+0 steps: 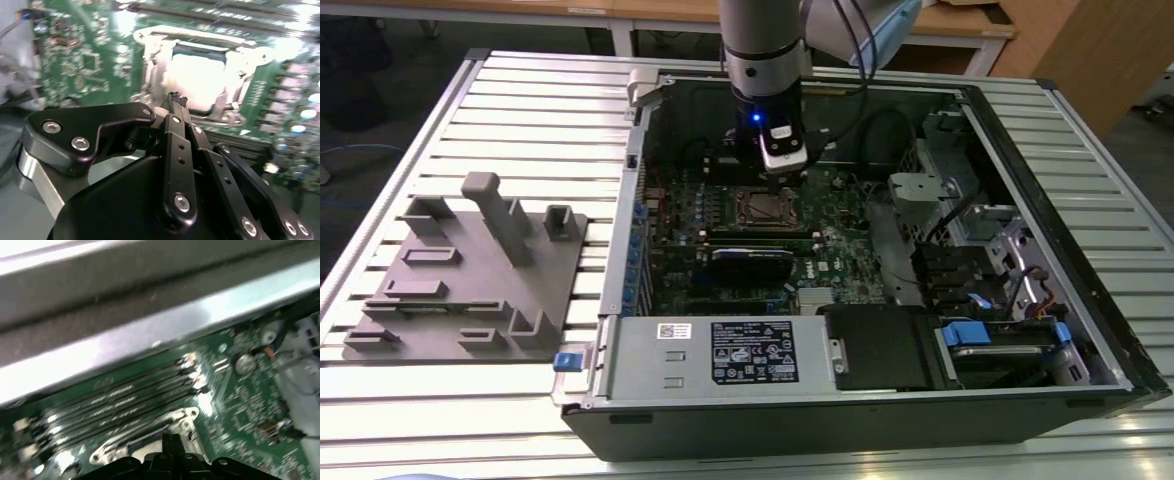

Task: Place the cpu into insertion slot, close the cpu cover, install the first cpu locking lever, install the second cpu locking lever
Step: 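Install the first cpu locking lever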

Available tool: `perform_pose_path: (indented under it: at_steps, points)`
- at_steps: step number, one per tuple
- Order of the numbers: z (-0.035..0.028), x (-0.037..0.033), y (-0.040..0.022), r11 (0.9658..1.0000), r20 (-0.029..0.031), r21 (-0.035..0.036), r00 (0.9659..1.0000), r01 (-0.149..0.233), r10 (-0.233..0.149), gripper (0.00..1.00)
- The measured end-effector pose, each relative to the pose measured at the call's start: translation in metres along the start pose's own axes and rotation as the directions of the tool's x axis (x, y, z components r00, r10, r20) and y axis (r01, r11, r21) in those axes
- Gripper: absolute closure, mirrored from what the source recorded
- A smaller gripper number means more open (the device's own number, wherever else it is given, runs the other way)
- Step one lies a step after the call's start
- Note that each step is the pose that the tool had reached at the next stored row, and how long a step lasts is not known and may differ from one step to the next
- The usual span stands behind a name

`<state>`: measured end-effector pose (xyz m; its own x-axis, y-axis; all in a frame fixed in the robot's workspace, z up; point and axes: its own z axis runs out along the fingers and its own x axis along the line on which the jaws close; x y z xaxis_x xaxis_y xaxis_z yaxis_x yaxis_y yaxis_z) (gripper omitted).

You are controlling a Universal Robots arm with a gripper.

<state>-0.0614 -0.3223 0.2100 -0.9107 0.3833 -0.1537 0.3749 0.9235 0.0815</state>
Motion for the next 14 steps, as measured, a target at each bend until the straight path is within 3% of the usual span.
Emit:
perform_pose_path:
  at_steps: [1, 4, 5, 10, 11, 12, 14]
  points:
    - [0.0001, 0.0, 0.0, 0.9999, -0.0131, 0.0149, 0.9999, 0.001, -0.001, 0.9]
    - [0.0001, 0.0, 0.0, 0.9989, -0.0408, 0.0476, 0.9992, 0.005, -0.003, 0.9]
    - [0.0, 0.0, 0.0, 0.9986, -0.0459, 0.0527, 0.9989, 0.006, -0.003, 0.9]
    - [0.0001, 0.0, 0.0001, 0.9985, -0.0465, 0.0551, 0.9989, 0.006, -0.004, 0.9]
    - [0.0001, -0.0002, 0.0001, 0.9983, -0.0505, 0.0579, 0.9987, 0.006, -0.004, 0.9]
    - [0.0001, -0.0007, 0.0003, 0.998, -0.0595, 0.0626, 0.9982, 0.007, -0.003, 0.9]
    - [0.0003, -0.0015, 0.0006, 0.997, -0.0838, 0.0768, 0.9965, 0.009, -0.003, 0.9]
